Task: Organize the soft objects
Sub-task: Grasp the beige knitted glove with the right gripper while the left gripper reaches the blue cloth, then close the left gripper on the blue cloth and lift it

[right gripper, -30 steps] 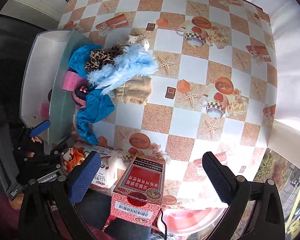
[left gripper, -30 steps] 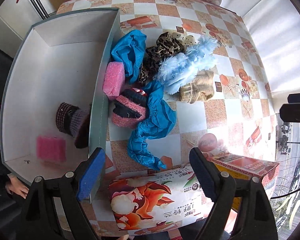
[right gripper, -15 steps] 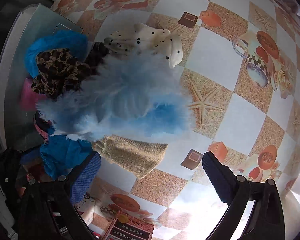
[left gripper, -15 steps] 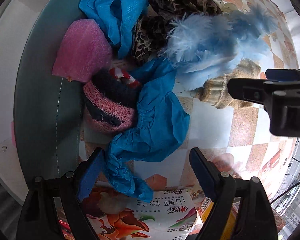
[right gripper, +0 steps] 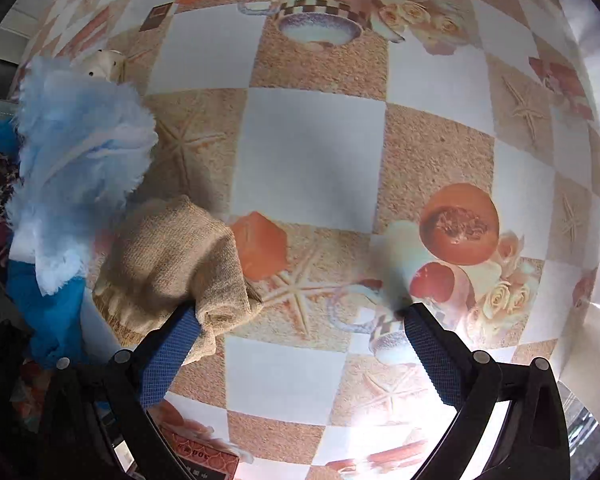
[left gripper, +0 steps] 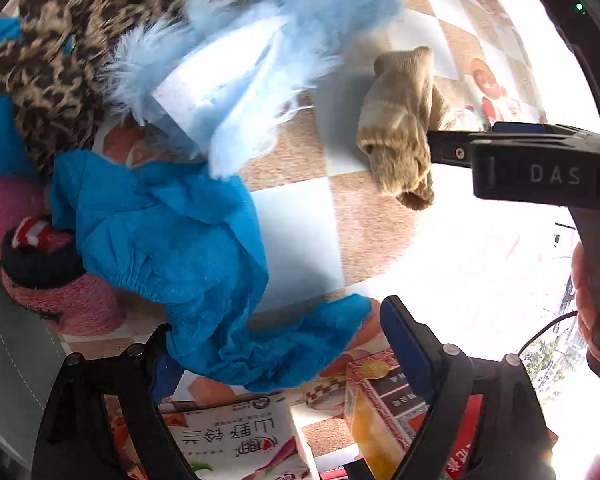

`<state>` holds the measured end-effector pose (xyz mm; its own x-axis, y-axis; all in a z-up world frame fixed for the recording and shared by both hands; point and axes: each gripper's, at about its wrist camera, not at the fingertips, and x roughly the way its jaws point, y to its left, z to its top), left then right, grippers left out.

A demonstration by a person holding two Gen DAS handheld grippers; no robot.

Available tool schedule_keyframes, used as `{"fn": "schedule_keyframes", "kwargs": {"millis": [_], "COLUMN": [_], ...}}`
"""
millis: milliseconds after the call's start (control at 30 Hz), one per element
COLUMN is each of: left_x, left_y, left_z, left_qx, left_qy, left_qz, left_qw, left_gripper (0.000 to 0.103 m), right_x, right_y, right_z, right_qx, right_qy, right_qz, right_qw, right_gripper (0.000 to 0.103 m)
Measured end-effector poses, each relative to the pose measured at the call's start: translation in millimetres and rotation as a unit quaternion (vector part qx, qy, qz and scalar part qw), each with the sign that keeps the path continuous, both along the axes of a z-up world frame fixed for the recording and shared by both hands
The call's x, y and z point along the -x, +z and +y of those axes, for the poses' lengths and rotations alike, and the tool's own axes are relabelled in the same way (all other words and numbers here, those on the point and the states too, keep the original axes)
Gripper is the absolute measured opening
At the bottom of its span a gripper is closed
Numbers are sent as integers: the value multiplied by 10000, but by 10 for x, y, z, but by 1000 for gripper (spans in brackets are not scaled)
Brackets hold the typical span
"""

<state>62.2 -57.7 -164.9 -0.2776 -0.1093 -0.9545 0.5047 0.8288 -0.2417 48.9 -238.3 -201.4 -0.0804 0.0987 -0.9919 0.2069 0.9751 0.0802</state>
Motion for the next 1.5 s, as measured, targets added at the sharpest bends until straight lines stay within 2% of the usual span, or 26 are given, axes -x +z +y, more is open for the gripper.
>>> {"fn": "schedule_keyframes", "kwargs": {"millis": [67,167,267,333,433,567,667,767,867,933,967,1000,1033,1067,1100,1133,1167,1200,1333,1433,1500], "left_x": [45,38,-36,-89,-246,-287,-291,-224,-271,-286,-344,-404,-418,-420,-428,-427,-428,-437,-466,-417,-332], "left_y": [101,222,279,265,221,60,-28,-123,-153,-136,-153,-121,-93,-62,-41,-27,-9,34,385,698,943], "left_z": [15,223,424,495,636,593,546,511,429,415,289,195,166,168,171,157,154,167,283,313,245], "left_qx": [13,-37,-158,-261,-445,-614,-806,-1056,-1147,-1129,-1096,-1060,-1022,-1002,-954,-917,-887,-837,-622,-468,-377], "left_qy": [-71,99,377,526,675,805,877,879,946,950,922,869,816,765,723,683,656,667,565,455,348], "left_qz": [-140,-238,-337,-332,-256,-186,-195,-252,-260,-261,-328,-406,-464,-516,-568,-619,-650,-714,-1111,-1257,-1388], "left_qw": [9999,9997,9986,9977,9964,9947,9927,9902,9885,9887,9891,9897,9903,9907,9912,9915,9918,9917,9902,9899,9890], "left_gripper": [90,90,90,90,90,90,90,90,91,87,79,69,65,54,41,32,19,17,16,16,16], "right_x": [186,357,338,230,89,118,188,251,209,270,347,414,467,520,565,575,616,658,845,990,974], "right_y": [17,176,346,352,204,-2,4,-25,-135,-152,-137,-113,-85,-49,-24,12,22,61,266,449,685], "right_z": [-166,-258,-113,34,254,533,560,558,501,480,473,453,437,405,388,355,315,278,109,12,-51], "right_qx": [85,-126,-426,-514,-353,393,360,341,294,186,124,70,122,135,120,-1,-159,-303,-691,-985,-1112], "right_qy": [-163,-347,-215,-59,165,712,692,594,759,706,626,567,550,537,525,493,394,266,-179,-405,-541], "right_qz": [76,-269,-751,-845,-716,-491,-639,-584,-290,-310,-387,-448,-534,-626,-709,-759,-791,-829,-1040,-1154,-1234], "right_qw": [9998,9990,9960,9951,9967,9955,9949,9959,9963,9969,9972,9974,9970,9965,9960,9959,9960,9957,9920,9876,9846], "right_gripper": [102,102,102,102,102,102,103,103,103,100,96,85,72,63,44,39,39,39,39,39,39]}}
